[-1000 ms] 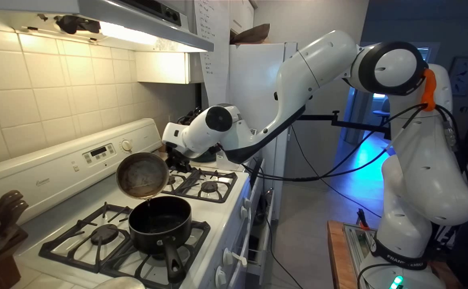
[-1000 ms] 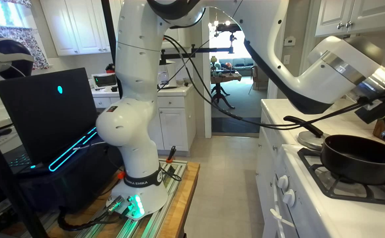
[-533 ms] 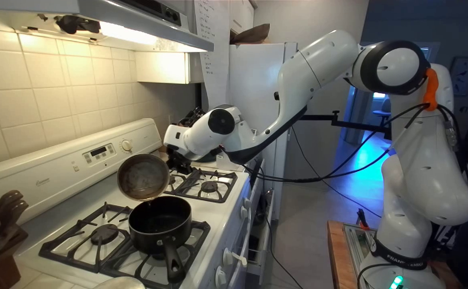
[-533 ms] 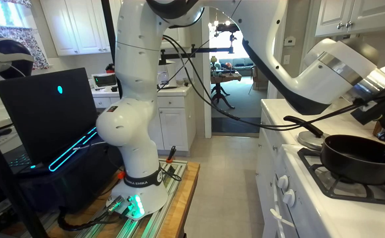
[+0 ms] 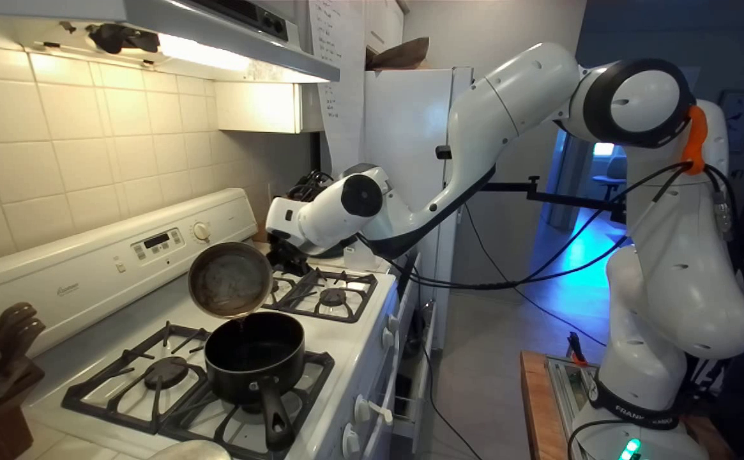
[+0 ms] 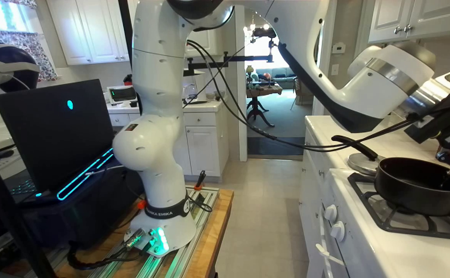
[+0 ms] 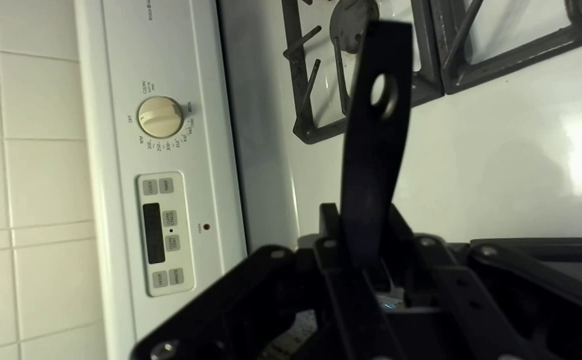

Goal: Pour the liquid in the silver saucepan into the black saucepan.

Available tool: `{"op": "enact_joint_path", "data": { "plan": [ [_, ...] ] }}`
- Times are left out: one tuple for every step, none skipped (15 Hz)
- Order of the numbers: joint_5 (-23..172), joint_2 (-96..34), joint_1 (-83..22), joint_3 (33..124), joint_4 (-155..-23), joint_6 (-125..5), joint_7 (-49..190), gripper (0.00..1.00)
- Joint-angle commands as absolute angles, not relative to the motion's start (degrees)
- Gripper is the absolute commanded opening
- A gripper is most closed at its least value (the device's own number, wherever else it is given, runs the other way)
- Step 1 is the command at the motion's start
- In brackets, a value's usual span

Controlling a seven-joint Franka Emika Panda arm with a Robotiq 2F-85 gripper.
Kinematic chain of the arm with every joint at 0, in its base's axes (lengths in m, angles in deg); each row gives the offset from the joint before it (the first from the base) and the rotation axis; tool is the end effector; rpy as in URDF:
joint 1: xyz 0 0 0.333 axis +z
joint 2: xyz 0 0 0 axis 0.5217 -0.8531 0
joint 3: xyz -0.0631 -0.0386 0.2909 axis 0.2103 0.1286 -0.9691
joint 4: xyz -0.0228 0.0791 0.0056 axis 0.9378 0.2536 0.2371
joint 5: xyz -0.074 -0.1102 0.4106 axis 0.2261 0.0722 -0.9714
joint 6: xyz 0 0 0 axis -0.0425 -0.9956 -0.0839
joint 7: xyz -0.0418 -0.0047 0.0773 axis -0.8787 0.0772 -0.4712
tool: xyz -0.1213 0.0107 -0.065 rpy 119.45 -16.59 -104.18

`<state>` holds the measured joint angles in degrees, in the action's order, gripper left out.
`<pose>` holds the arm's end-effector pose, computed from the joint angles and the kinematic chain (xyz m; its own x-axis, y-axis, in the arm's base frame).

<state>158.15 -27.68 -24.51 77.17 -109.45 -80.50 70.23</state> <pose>0.6689 0.0687 0.3275 0.3554 0.9230 -0.1474 0.5652 -0.0866 0.8204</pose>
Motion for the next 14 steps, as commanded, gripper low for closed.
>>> {"op": "enact_joint_path", "data": {
  "plan": [
    [162.7,-24.5,-23.9,77.5,-112.0,-79.4,74.5,0.06],
    [163.5,-24.3,-23.9,77.5,-112.1,-79.2,75.3,0.06],
    [164.6,-24.1,-23.9,77.5,-112.1,-79.1,76.5,0.06],
    [165.3,-23.9,-23.9,77.5,-112.3,-78.9,77.2,0.06],
    [166.3,-23.8,-23.9,77.4,-112.3,-78.8,78.2,0.06],
    [167.2,-23.7,-23.9,77.4,-112.3,-78.6,79.1,0.06],
    [167.9,-23.6,-23.9,77.4,-112.4,-78.5,79.8,0.06],
    [168.7,-23.5,-23.9,77.3,-112.4,-78.3,80.4,0.06],
    [169.4,-23.4,-23.9,77.3,-112.4,-78.2,81.0,0.06],
    [169.9,-23.4,-23.9,77.3,-112.5,-78.1,81.5,0.06],
    [170.5,-23.3,-23.9,77.3,-112.5,-78.1,81.8,0.06],
    [170.9,-23.3,-23.9,77.2,-112.5,-78.0,82.3,0.06],
    [171.2,-23.3,-23.9,77.2,-112.6,-78.0,82.5,0.06],
    [171.3,-23.3,-23.9,77.2,-112.6,-78.0,82.5,0.06]
  ]
}}
